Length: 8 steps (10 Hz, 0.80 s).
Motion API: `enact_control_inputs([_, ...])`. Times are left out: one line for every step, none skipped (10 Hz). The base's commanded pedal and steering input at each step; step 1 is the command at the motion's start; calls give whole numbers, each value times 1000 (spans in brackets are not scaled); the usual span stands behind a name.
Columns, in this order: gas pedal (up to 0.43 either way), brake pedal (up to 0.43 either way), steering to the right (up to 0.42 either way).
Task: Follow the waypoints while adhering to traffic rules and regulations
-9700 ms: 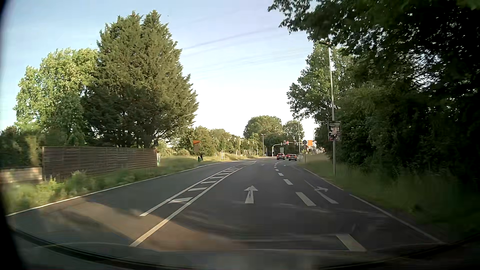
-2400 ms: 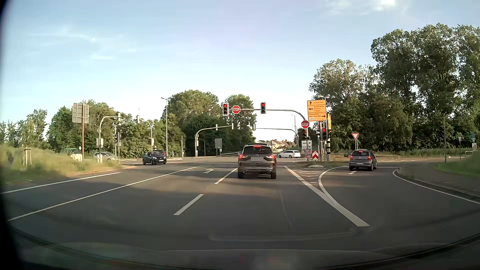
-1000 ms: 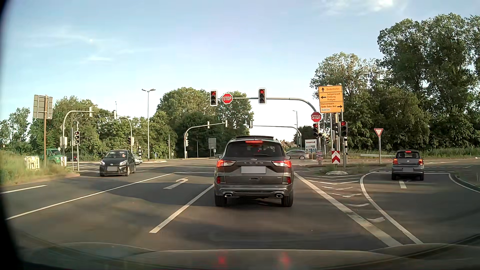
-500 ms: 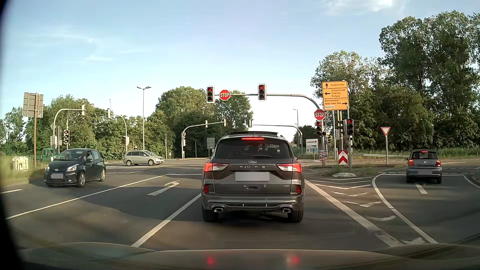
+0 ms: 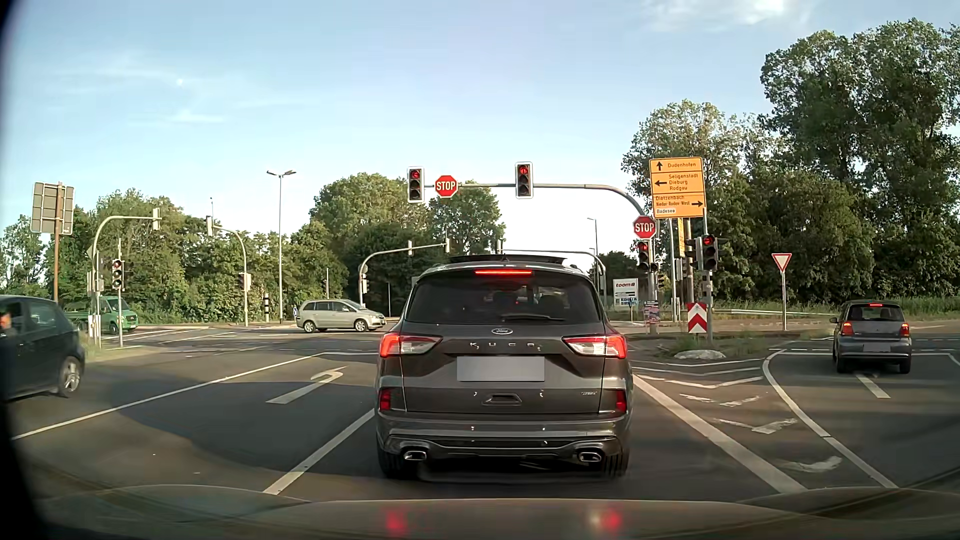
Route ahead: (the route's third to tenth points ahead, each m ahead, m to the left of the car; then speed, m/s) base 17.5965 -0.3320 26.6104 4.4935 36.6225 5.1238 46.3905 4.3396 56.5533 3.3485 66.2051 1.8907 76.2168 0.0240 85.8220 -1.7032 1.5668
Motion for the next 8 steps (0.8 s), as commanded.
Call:
enact_control_inputs([0,329,6])
enact_control_inputs([0,329,6])
enact_control_inputs([0,329,6])
enact_control_inputs([0,323,6])
enact_control_inputs([0,323,6])
enact_control_inputs([0,323,6])
enact_control_inputs([0,317,6])
enact_control_inputs([0,311,6])
